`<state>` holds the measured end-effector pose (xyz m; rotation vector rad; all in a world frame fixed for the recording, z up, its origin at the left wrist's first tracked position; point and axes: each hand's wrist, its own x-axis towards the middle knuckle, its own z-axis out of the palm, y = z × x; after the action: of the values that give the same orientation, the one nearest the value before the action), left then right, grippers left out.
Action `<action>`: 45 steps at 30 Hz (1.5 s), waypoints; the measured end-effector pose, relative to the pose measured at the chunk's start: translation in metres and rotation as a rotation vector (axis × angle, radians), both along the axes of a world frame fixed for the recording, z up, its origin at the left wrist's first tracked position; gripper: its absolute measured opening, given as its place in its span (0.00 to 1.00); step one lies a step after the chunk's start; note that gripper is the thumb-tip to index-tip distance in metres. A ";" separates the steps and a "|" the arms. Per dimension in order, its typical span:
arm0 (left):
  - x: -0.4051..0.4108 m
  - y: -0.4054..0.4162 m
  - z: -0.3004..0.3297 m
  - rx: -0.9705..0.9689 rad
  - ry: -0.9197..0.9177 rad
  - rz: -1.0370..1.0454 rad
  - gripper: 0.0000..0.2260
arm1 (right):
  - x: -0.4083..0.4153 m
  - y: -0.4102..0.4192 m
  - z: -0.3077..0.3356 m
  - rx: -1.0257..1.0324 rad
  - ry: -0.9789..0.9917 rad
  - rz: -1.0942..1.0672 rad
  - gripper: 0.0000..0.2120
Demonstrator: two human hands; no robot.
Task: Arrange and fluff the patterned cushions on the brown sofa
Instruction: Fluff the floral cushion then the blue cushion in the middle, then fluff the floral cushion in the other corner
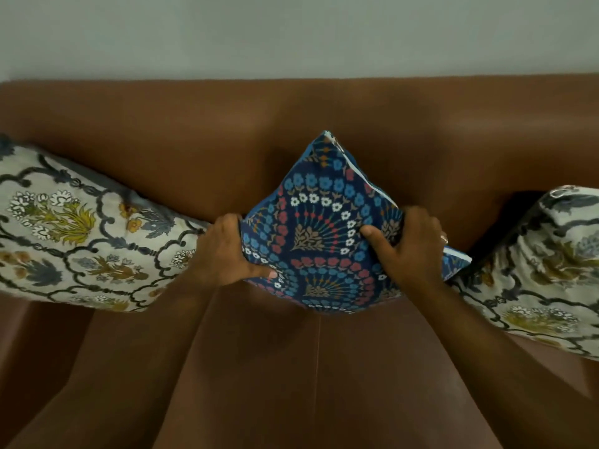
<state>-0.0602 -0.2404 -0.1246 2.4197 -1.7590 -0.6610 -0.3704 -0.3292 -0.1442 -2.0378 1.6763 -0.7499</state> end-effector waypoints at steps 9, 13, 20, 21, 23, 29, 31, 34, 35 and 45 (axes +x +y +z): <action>-0.012 0.011 0.008 -0.158 0.089 -0.080 0.65 | 0.007 0.029 0.027 -0.025 0.009 0.082 0.47; -0.017 0.019 0.013 -0.150 0.100 -0.013 0.68 | 0.009 0.043 0.024 0.112 0.062 0.070 0.51; -0.112 0.075 0.040 -0.525 0.048 -0.367 0.50 | -0.068 0.096 0.053 0.174 -0.131 -0.241 0.50; -0.131 0.075 0.041 -0.518 0.069 -0.437 0.48 | -0.087 0.106 0.049 0.195 -0.153 -0.319 0.50; -0.168 0.067 0.045 -0.487 0.096 -0.536 0.45 | -0.129 0.129 0.046 0.260 -0.170 -0.478 0.47; -0.283 0.014 0.092 -0.487 0.103 -0.729 0.41 | -0.269 0.157 0.055 0.247 -0.246 -0.761 0.42; -0.328 -0.013 0.103 -0.471 0.067 -0.786 0.43 | -0.308 0.147 0.050 0.280 -0.315 -0.821 0.46; -0.396 -0.058 0.104 -0.391 -0.107 -0.898 0.46 | -0.355 0.119 0.021 0.320 -0.387 -0.865 0.38; -0.418 -0.075 0.098 -0.353 -0.177 -0.914 0.48 | -0.368 0.105 0.008 0.315 -0.425 -0.845 0.39; -0.500 -0.163 0.046 -0.182 -0.510 -0.731 0.59 | -0.395 0.000 -0.080 0.298 -0.690 -0.742 0.39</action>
<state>-0.5603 -0.4033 -0.0787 1.8853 -2.7882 0.1258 -0.7654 -0.3293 -0.2246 -0.7686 1.9138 -1.1658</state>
